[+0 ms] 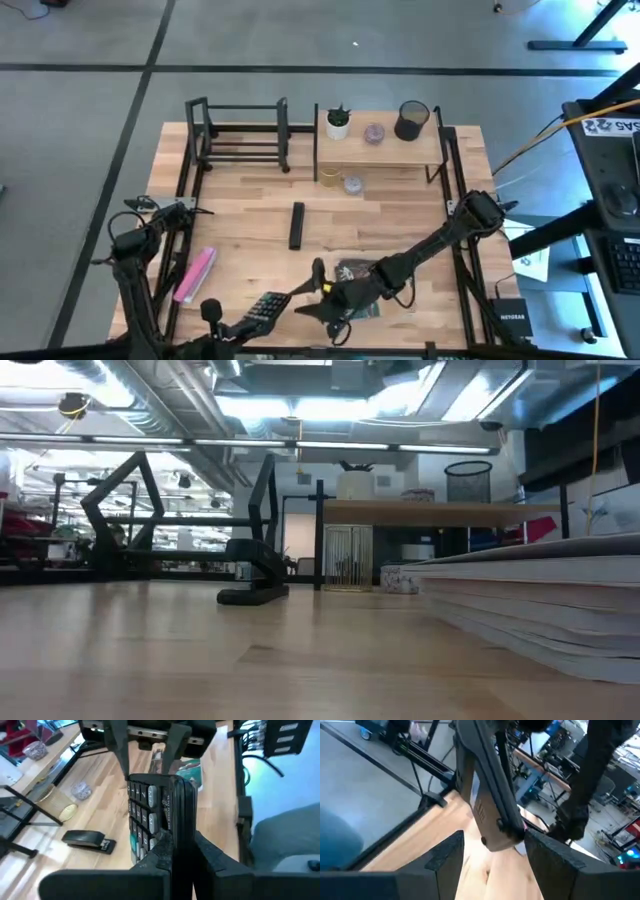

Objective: Stock shelves
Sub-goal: Put the calculator under the rack

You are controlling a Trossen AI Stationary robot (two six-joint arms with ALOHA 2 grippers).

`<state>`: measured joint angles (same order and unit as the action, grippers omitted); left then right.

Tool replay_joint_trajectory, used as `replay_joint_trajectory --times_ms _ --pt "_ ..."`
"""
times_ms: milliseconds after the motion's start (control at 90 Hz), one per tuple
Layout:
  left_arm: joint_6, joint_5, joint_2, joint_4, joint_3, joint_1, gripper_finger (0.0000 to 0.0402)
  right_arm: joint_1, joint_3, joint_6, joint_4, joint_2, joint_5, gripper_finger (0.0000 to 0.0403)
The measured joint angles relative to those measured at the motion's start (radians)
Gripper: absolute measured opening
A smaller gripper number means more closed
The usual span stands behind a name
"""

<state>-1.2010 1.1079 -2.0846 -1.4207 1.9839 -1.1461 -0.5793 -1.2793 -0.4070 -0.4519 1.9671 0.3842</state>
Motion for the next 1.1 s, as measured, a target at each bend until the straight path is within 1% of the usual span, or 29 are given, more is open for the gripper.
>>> replay_joint_trajectory --times_ms 56,356,478,722,811,867,933,1022,1100 --pt "0.001 0.001 0.000 0.003 0.000 0.006 0.0014 0.007 0.000 0.009 -0.004 0.000 0.016 0.0193" --pt "0.057 -0.005 0.000 0.029 0.000 0.035 0.0015 0.019 0.000 -0.027 -0.022 0.000 -0.044 0.0189" --pt "0.059 -0.008 0.000 0.028 0.000 0.040 0.0015 0.027 0.000 -0.043 -0.022 0.000 -0.057 0.0159" --pt "0.060 -0.009 0.000 0.027 0.000 0.041 0.0016 0.057 0.000 -0.058 -0.020 0.000 -0.099 0.0066" --pt "0.057 -0.012 0.000 0.033 0.000 0.042 0.0016 0.070 0.001 -0.067 -0.007 0.000 -0.145 0.0040" --pt "0.052 -0.014 0.000 0.034 0.000 0.043 0.0017 0.075 0.001 -0.068 -0.006 0.000 -0.170 0.0037" --pt "0.047 -0.015 0.000 0.032 0.000 0.045 0.0019 0.076 0.001 -0.069 -0.003 0.000 -0.173 0.0037" --pt "0.053 -0.013 0.000 0.053 0.000 0.047 0.0030 0.074 0.001 -0.064 0.009 0.000 -0.155 0.0037" --pt "0.052 -0.008 0.000 0.050 0.000 0.050 0.0049 0.071 0.001 -0.057 0.032 -0.002 -0.122 0.0037"
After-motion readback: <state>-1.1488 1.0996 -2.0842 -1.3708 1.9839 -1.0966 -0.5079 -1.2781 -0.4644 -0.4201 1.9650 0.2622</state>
